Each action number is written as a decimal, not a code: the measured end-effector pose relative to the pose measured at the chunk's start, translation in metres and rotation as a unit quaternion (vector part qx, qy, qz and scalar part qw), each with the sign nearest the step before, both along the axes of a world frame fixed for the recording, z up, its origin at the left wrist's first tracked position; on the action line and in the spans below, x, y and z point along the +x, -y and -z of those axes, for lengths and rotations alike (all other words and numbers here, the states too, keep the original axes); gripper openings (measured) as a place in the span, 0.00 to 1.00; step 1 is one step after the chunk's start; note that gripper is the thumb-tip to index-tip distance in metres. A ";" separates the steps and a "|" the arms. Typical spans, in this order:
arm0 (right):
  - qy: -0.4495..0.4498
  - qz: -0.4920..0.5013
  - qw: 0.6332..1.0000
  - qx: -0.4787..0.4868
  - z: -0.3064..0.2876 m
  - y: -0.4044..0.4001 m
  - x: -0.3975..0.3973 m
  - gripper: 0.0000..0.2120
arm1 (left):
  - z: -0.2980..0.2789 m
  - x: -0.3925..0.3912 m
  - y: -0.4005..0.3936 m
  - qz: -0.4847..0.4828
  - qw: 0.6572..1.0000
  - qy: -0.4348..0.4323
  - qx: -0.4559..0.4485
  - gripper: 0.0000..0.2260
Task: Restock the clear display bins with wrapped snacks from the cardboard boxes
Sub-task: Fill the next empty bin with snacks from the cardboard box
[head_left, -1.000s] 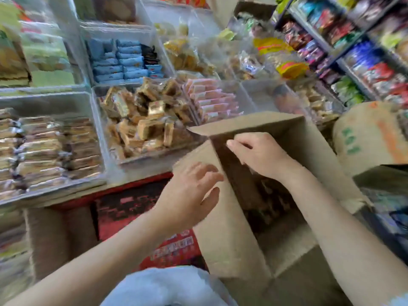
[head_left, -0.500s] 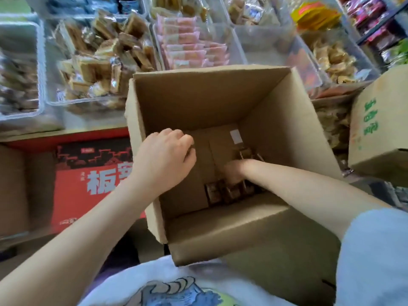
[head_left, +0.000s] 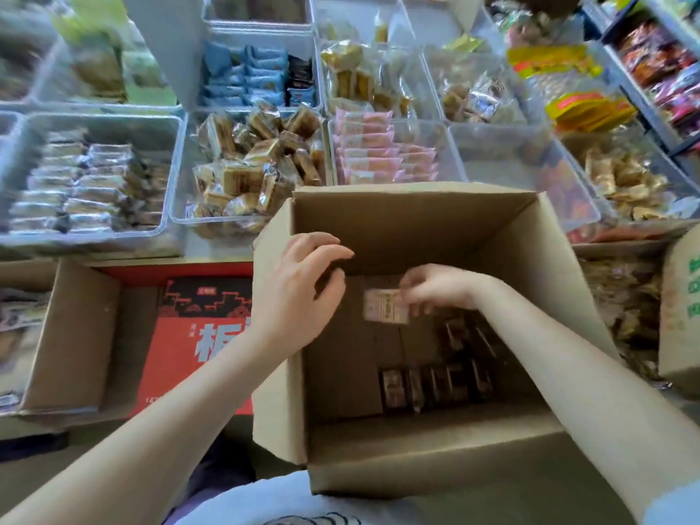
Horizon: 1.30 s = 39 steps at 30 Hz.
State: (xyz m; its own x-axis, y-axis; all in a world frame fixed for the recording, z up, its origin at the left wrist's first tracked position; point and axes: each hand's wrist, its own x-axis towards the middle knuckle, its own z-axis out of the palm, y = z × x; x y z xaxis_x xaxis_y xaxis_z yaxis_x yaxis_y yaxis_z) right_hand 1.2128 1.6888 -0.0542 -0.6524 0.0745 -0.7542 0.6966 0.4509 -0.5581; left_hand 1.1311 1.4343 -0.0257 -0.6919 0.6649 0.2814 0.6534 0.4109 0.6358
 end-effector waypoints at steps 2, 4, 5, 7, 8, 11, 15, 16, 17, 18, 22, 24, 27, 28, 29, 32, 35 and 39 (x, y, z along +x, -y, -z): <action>-0.114 0.132 0.964 -0.202 -0.037 0.009 -0.011 0.16 | -0.008 -0.015 0.009 -0.058 0.994 0.070 0.064 0.14; -0.207 0.163 0.913 -0.311 -0.068 0.033 -0.028 0.18 | -0.024 -0.034 0.018 -0.082 0.965 0.199 0.151 0.14; -0.243 0.169 0.899 -0.322 -0.081 0.048 -0.040 0.17 | -0.034 -0.045 0.023 -0.076 0.943 0.264 0.186 0.13; -0.295 0.173 0.891 -0.299 -0.098 0.082 -0.071 0.16 | -0.047 -0.072 0.037 -0.051 0.918 0.327 0.219 0.11; -0.313 0.168 0.894 -0.273 -0.103 0.099 -0.088 0.17 | -0.050 -0.088 0.047 -0.040 0.917 0.331 0.219 0.11; -0.335 0.163 0.915 -0.152 -0.109 0.147 -0.147 0.16 | -0.044 -0.147 0.084 -0.049 0.932 0.313 0.175 0.07; -0.301 0.107 0.944 0.079 -0.089 0.200 -0.246 0.22 | -0.009 -0.243 0.148 -0.110 0.956 0.269 0.047 0.07; -0.286 0.087 0.947 0.120 -0.082 0.213 -0.271 0.29 | 0.001 -0.266 0.165 -0.125 0.958 0.257 0.012 0.08; -0.274 0.071 0.949 0.140 -0.077 0.226 -0.294 0.32 | 0.011 -0.288 0.182 -0.139 0.959 0.247 -0.019 0.09; -0.264 0.059 0.951 0.149 -0.071 0.240 -0.315 0.33 | 0.020 -0.307 0.196 -0.148 0.959 0.237 -0.043 0.09; -0.215 -0.010 0.935 0.283 -0.050 0.280 -0.391 0.23 | 0.051 -0.377 0.235 -0.146 0.963 0.191 -0.120 0.12; -0.192 -0.025 0.929 0.316 -0.038 0.288 -0.423 0.18 | 0.068 -0.407 0.241 -0.128 0.963 0.168 -0.167 0.19; -0.183 -0.063 0.909 0.370 -0.017 0.290 -0.468 0.13 | 0.092 -0.444 0.241 -0.093 0.967 0.111 -0.209 0.27; -0.189 -0.075 0.899 0.387 -0.013 0.289 -0.477 0.13 | 0.095 -0.449 0.237 -0.078 0.968 0.088 -0.223 0.29; -0.192 -0.094 0.891 0.401 -0.003 0.289 -0.493 0.12 | 0.101 -0.459 0.233 -0.071 0.966 0.079 -0.237 0.30; -0.198 -0.134 0.876 0.419 0.026 0.292 -0.535 0.12 | 0.120 -0.484 0.221 -0.060 0.955 0.069 -0.281 0.33; -0.211 -0.141 0.873 0.417 0.050 0.297 -0.561 0.12 | 0.133 -0.495 0.215 -0.064 0.949 0.063 -0.302 0.33; -0.217 -0.138 0.890 0.376 0.078 0.304 -0.582 0.14 | 0.146 -0.501 0.213 -0.068 0.949 0.043 -0.305 0.32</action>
State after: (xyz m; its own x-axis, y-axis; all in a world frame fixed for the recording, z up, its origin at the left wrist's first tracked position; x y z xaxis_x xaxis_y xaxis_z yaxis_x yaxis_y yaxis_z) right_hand 0.6313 1.3845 -0.1323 -0.9417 0.2435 -0.2320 0.2939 0.9311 -0.2159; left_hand 0.6304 1.2210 -0.1719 -0.7862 0.5885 -0.1886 0.5239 0.7966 0.3017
